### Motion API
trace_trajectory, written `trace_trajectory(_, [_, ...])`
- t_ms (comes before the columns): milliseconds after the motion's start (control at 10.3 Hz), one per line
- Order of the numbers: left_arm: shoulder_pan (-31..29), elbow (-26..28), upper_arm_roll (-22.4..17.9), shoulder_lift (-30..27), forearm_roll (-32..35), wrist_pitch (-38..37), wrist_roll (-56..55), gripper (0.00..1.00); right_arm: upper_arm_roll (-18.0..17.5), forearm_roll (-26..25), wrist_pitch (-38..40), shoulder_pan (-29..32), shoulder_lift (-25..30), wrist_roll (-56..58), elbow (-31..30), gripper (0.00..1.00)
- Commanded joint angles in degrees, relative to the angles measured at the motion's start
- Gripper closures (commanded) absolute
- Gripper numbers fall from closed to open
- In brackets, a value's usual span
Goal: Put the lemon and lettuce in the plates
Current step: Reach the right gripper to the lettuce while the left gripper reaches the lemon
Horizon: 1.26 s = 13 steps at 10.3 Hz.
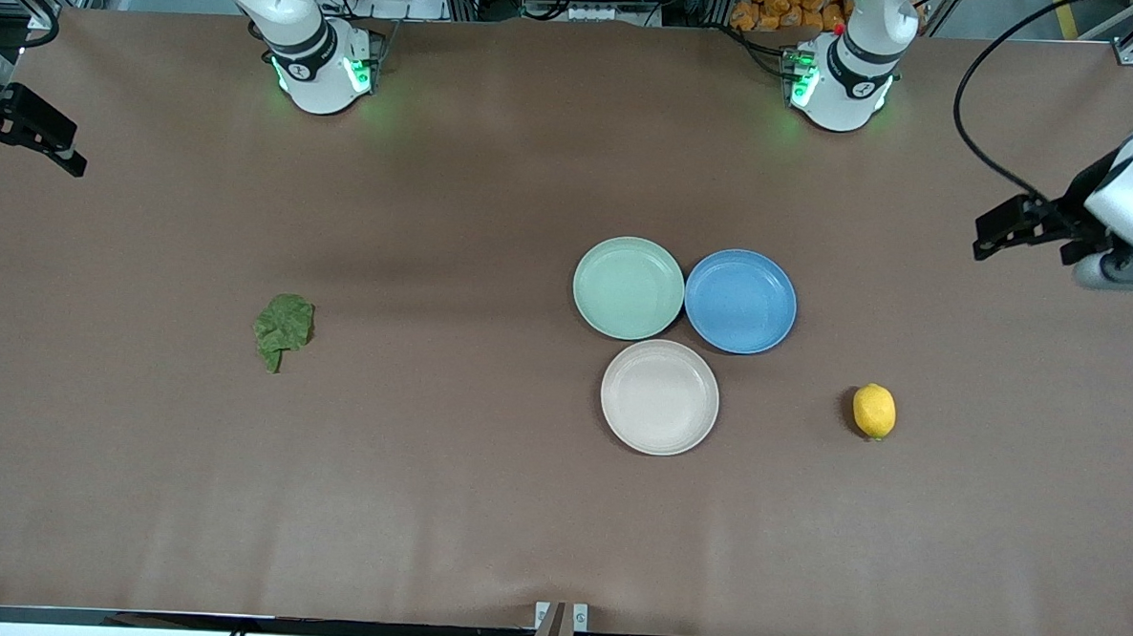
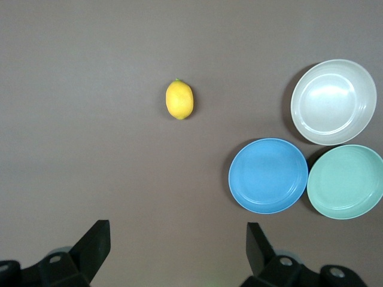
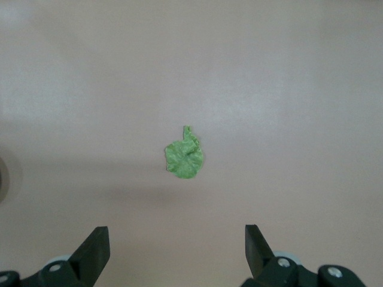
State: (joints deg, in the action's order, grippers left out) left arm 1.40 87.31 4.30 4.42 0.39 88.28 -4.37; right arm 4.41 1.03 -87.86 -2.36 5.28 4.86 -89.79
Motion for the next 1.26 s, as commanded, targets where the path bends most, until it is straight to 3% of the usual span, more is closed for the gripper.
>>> trace_trajectory(0, [0.0, -2.0, 0.0, 3.0, 1.1, -0.4, 1.0, 0.00, 0.2, 0.0, -0.8, -0.3, 0.2, 0.2, -0.8, 0.00])
trace_trajectory(387, [-0.9, -2.5, -0.3, 10.0, 1.5, 2.1, -1.0, 0.00, 1.3, 0.0, 0.6, -1.4, 0.1, 0.6, -1.3, 0.00])
trace_trajectory(581, [-1.9, -1.9, -0.3, 14.4, 1.2, 9.1, -0.2, 0.00, 1.5, 0.0, -1.9, -1.4, -1.0, 0.6, -5.0, 0.00])
trace_trajectory(871, [-1.0, -0.7, -0.3, 19.8, 1.5, 16.8, -0.1, 0.00, 1.6, -0.1, -17.5, -1.9, -7.8, 0.2, -20.4, 0.00])
trace_trajectory(1161, [-0.9, 1.6, -0.1, 24.1, 1.5, 24.4, -0.7, 0.00, 1.5, 0.0, -32.4, -2.2, -15.0, 0.1, -28.5, 0.00])
